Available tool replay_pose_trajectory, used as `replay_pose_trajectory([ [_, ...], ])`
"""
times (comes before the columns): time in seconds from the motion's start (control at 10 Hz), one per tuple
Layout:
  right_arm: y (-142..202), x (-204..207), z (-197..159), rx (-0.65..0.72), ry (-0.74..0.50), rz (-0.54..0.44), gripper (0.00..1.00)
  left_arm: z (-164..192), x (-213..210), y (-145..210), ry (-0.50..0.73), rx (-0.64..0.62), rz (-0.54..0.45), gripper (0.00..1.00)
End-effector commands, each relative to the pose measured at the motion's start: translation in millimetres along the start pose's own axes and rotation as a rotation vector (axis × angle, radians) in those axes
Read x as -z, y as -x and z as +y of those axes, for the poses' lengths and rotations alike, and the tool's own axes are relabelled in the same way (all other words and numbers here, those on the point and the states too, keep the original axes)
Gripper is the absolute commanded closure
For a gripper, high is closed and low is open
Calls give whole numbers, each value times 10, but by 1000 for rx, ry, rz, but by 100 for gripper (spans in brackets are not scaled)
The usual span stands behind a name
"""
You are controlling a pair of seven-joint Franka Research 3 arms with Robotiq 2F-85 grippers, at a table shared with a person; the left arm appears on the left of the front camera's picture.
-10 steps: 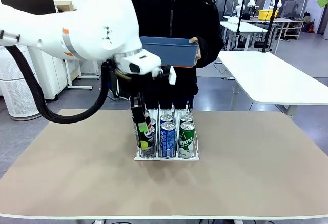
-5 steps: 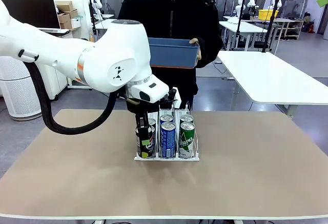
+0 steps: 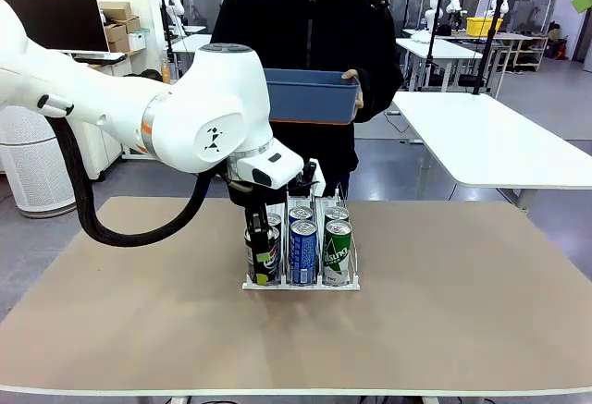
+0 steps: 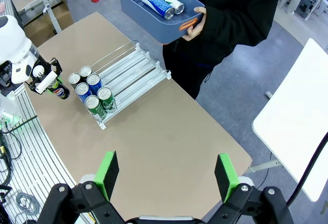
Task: Fill the beverage cans into the dispenser.
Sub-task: Place the picked Pepsi coke in the line of the Automatic Can Dispenser with the same cans.
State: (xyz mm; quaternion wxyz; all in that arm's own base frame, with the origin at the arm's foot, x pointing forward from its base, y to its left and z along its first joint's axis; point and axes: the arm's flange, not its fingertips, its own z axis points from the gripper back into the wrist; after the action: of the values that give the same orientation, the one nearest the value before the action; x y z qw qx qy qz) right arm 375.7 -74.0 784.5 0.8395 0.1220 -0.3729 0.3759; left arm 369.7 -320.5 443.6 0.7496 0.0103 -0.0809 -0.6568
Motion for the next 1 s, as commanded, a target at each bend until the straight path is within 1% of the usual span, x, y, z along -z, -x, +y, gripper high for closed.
replay_pose_trajectory([
  [0.0, 3, 16, 13, -3, -10, -11, 0, 69, 31, 11, -104, -55, -4, 42],
  [0.1, 3, 16, 13, -3, -10, -11, 0, 125, 91, -39, -105, -88, -20, 42],
  [0.3, 3, 16, 13, -3, -10, -11, 0, 219, 130, -10, -118, -86, -29, 42],
  [0.5, 3, 16, 13, -3, -10, -11, 0, 268, 219, -79, -123, -92, -33, 42],
  [0.6, 3, 16, 13, -3, -10, -11, 0, 308, 237, -4, -130, -92, -29, 42],
  [0.9, 3, 16, 13, -3, -10, -11, 0, 413, 297, 18, -147, -128, -38, 42],
])
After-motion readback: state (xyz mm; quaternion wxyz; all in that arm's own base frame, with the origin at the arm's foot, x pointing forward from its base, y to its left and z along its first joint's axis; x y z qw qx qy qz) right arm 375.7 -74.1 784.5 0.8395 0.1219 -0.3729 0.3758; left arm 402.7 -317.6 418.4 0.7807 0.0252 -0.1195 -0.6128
